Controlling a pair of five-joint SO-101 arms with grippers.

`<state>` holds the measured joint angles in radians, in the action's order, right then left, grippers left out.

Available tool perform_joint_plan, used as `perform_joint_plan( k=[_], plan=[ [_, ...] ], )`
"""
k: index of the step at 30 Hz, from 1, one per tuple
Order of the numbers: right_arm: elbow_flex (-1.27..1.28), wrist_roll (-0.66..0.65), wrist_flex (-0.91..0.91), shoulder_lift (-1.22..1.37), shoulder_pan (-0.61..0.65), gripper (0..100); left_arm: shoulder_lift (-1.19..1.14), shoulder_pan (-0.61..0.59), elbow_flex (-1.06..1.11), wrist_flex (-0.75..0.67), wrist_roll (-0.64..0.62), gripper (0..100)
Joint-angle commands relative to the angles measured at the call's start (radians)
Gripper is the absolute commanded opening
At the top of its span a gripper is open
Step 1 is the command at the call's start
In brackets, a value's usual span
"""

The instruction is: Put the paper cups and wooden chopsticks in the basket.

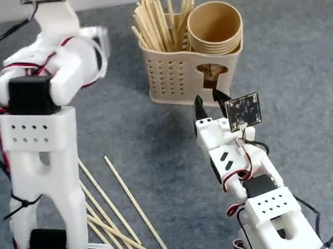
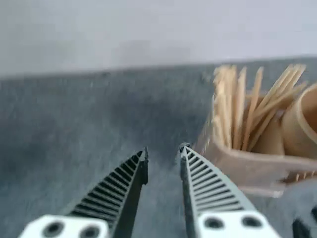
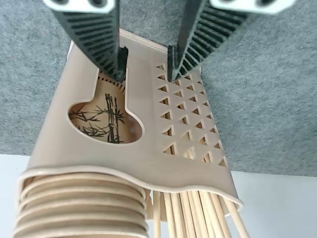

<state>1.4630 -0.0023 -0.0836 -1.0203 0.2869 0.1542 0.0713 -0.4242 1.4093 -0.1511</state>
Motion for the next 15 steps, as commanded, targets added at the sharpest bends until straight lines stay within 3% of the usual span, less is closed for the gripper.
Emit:
perform_joint_plan(
  k=[1, 9, 15],
  plan=[
    [-0.004, 0.002, -0.024, -0.025, 0.007, 14.5, 0.035, -0.031, -0.01, 0.133, 0.009, 12],
    [-0.004, 0.002, -0.024, -0.028, 0.007, 14.5, 0.041, -0.038, 0.291, 0.193, 0.011, 12],
    [-0.004, 0.002, -0.024, -0.03, 0.007, 14.5, 0.044, -0.039, 0.596, 0.035, 0.011, 12]
  ],
)
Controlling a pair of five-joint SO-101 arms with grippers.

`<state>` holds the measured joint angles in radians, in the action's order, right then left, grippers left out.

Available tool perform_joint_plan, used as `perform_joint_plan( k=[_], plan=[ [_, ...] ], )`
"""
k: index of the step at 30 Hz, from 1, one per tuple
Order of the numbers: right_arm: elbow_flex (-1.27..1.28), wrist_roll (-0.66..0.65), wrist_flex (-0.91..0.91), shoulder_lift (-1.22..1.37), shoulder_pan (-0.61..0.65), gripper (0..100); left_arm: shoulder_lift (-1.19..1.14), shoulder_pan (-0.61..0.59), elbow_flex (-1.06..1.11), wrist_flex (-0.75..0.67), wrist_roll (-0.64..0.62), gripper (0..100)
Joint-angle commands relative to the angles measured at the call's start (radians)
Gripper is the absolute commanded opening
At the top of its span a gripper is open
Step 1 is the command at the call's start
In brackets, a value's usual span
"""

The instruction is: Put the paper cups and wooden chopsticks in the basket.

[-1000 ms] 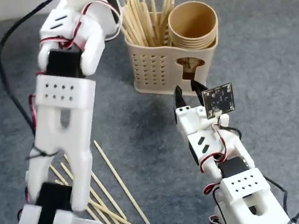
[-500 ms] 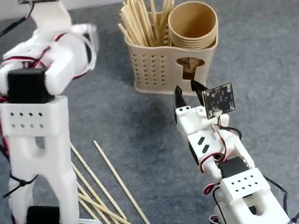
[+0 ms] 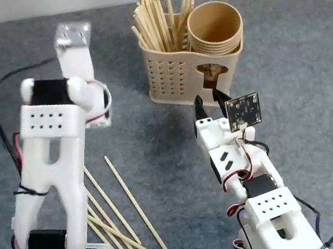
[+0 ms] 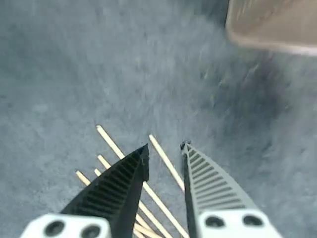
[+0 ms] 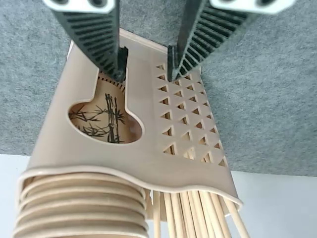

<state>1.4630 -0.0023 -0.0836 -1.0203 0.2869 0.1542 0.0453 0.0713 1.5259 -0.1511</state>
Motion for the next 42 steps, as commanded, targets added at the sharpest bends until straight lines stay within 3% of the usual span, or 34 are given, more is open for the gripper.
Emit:
perform_joint_plan(
  k=[1, 10, 17, 22, 27, 33, 42],
  plan=[
    [-0.004, 0.002, -0.024, -0.03, 0.007, 14.5, 0.044, -0.013, 0.147, -0.115, 0.011, 12],
    [-0.004, 0.002, -0.024, -0.03, 0.007, 14.5, 0.033, -0.01, 0.432, -0.282, 0.011, 12],
    [-0.004, 0.002, -0.024, -0.03, 0.007, 14.5, 0.033, -0.012, 0.677, -0.582, 0.009, 12],
    [-0.004, 0.002, -0.024, -0.03, 0.007, 14.5, 0.031, -0.007, 0.751, -0.701, 0.008, 12],
    [-0.004, 0.002, -0.024, -0.03, 0.007, 14.5, -0.013, -0.007, 0.733, -0.707, 0.003, 11],
    [-0.002, 0.002, -0.024, -0.03, 0.007, 14.5, -0.128, -0.005, 0.622, -0.706, 0.002, 1],
    [-0.002, 0.002, -0.024, -0.03, 0.007, 14.5, -0.11, -0.005, 0.561, -0.707, 0.0, 1]
  ],
)
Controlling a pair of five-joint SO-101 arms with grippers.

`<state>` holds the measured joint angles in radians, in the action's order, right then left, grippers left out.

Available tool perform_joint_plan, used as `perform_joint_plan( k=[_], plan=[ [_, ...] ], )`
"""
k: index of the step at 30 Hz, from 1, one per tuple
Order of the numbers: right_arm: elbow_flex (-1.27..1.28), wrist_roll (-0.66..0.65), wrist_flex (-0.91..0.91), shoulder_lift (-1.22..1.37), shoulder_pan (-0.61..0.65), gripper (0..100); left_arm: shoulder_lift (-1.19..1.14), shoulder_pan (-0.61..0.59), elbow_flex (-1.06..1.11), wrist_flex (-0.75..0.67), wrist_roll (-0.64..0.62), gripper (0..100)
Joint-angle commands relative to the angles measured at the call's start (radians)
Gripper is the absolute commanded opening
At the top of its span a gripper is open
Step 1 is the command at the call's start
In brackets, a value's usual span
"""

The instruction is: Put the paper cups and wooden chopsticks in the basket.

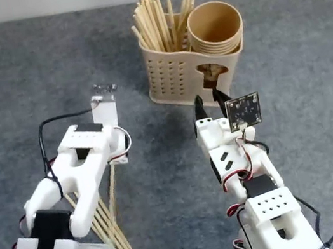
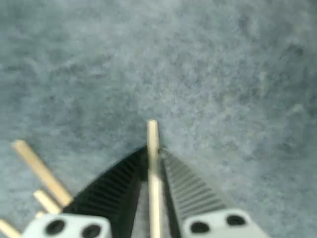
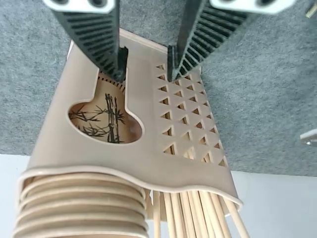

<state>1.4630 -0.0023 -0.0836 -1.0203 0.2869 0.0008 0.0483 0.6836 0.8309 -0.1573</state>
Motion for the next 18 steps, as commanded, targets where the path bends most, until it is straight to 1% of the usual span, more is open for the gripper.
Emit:
perform_joint_plan(
  k=[1, 3, 8, 18],
  plan=[
    [-0.002, 0.002, -0.024, -0.03, 0.007, 14.5, 0.064, -0.008, -0.051, -0.012, 0.006, 1],
    [-0.002, 0.002, -0.024, -0.03, 0.007, 14.5, 0.114, -0.008, -0.051, -0.012, -0.002, 1],
    [-0.002, 0.002, -0.024, -0.03, 0.007, 14.5, 0.262, -0.008, -0.051, -0.017, -0.176, 1],
    [-0.002, 0.002, -0.024, -0.03, 0.007, 14.5, 0.486, -0.016, -0.147, -0.018, -0.189, 1]
  ],
)
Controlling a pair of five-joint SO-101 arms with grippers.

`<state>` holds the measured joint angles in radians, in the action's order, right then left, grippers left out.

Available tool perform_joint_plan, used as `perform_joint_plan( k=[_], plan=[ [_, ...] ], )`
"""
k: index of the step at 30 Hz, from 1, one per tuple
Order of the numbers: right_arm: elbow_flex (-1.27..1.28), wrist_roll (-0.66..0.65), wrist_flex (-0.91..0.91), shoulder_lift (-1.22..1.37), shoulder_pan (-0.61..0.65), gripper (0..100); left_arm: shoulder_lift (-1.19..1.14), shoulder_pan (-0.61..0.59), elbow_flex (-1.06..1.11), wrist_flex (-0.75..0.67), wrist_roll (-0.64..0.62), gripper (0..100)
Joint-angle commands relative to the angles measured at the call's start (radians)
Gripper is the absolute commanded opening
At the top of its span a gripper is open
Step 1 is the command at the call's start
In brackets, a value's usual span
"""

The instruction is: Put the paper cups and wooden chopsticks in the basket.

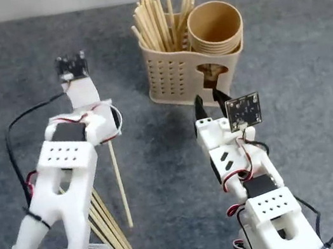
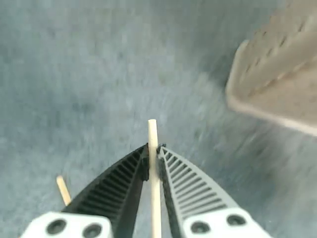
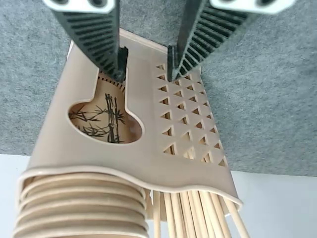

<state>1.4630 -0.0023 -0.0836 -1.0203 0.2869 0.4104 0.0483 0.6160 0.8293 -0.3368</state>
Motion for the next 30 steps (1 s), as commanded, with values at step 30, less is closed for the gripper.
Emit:
perform_joint_plan(
  k=[30],
  plan=[
    [-0.002, 0.002, -0.024, -0.028, 0.007, 14.5, 0.148, 0.113, -0.358, -0.755, -0.011, 1]
  ],
)
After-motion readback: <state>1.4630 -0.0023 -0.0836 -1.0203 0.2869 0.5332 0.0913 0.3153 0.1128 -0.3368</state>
